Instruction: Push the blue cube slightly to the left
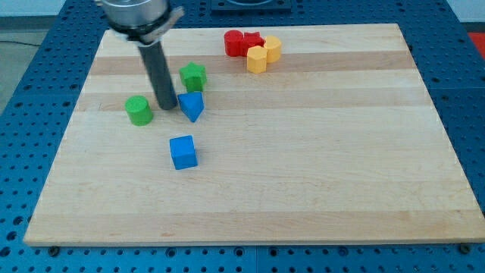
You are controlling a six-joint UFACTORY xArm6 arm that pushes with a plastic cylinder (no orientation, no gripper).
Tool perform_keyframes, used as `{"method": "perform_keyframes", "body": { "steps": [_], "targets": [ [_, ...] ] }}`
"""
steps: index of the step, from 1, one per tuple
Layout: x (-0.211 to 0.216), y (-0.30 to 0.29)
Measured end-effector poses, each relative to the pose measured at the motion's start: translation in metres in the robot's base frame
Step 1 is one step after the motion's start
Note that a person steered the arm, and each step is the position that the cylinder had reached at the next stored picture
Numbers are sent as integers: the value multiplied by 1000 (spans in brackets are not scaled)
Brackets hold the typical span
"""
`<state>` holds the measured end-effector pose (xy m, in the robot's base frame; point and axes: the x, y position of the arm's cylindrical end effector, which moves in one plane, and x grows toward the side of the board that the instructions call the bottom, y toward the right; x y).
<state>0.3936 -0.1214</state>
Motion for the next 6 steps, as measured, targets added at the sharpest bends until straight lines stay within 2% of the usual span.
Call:
{"method": "perform_keyframes", "body": {
  "steps": [1,2,3,5,6],
  "targets": [
    [1,81],
    [54,96],
    [89,119],
    [111,68],
    [102,43]
  ]
}}
